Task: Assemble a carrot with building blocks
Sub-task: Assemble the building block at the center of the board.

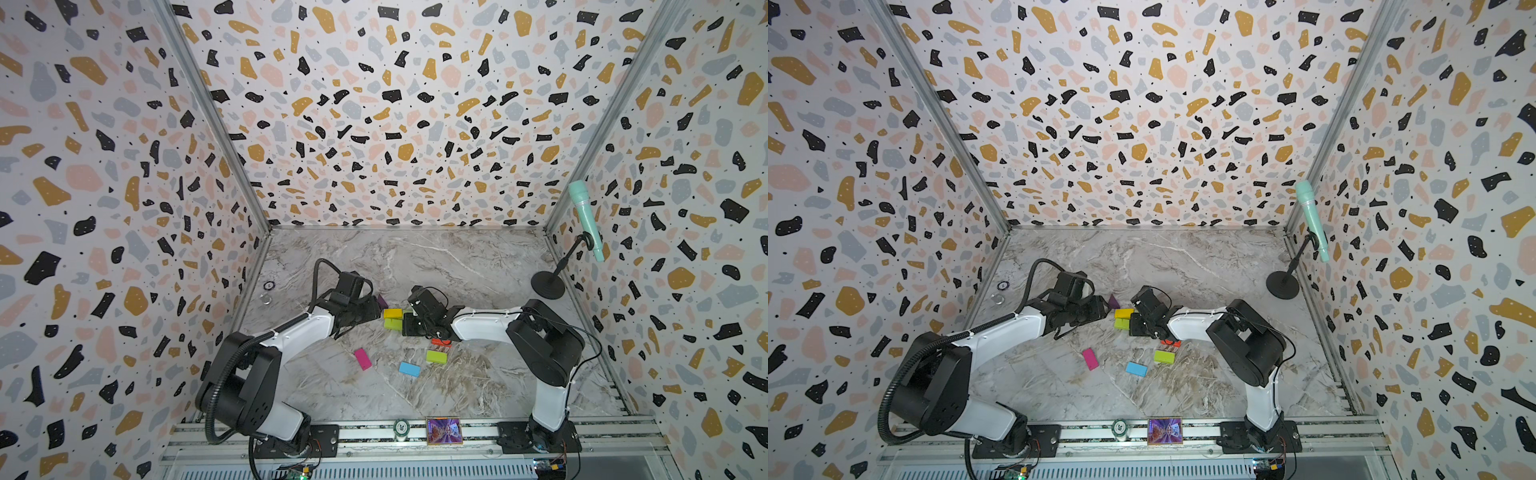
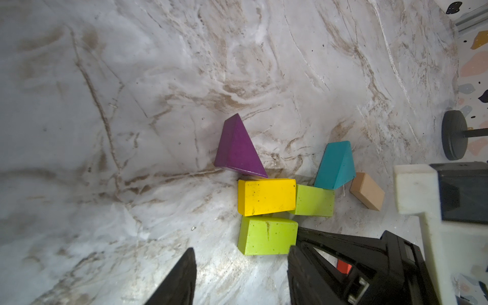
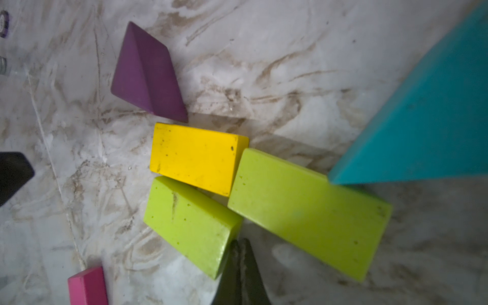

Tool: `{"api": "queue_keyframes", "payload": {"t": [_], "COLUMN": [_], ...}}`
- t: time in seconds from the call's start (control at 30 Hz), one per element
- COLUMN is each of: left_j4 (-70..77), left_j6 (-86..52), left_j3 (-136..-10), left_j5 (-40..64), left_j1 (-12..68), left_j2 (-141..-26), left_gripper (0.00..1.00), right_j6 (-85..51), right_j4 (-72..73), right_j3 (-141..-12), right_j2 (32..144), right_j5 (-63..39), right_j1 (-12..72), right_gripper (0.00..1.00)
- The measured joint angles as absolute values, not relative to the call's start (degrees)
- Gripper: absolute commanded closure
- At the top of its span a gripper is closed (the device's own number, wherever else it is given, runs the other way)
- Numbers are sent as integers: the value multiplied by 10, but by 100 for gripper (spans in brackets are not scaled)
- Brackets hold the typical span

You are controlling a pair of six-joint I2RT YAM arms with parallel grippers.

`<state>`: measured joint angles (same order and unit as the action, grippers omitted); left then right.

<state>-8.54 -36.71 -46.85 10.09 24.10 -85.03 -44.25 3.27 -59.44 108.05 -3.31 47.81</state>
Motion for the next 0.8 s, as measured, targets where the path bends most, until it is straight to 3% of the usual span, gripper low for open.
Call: {"api": "queue_keyframes", "payload": {"t": [0.27, 0.33, 0.53, 0.67, 0.8], "left_j4": [-82, -80, -76, -74, -68], "left_j6": [-369, -369, -368, -364, -353], "left_j3": [-465, -465, -464, -465, -469], "left_j5": [100, 100, 100, 100, 105], "left_j1": [241, 241, 241, 241, 240], "left_j2": [-835, -829, -818, -817, -826], "left_gripper": [44, 44, 42, 41, 40], "right_j6": [-438, -437, -444, -469, -501], "right_j4": [16, 4, -40, -71, -102], "right_j3": [-591, -582, -547, -515, -501], "right_j2": [1042, 996, 849, 816, 852], "right_j5": [-34, -30, 8, 56, 92], "right_j1": [476, 476, 448, 406, 379], "right_gripper": [93, 84, 45, 38, 32]}}
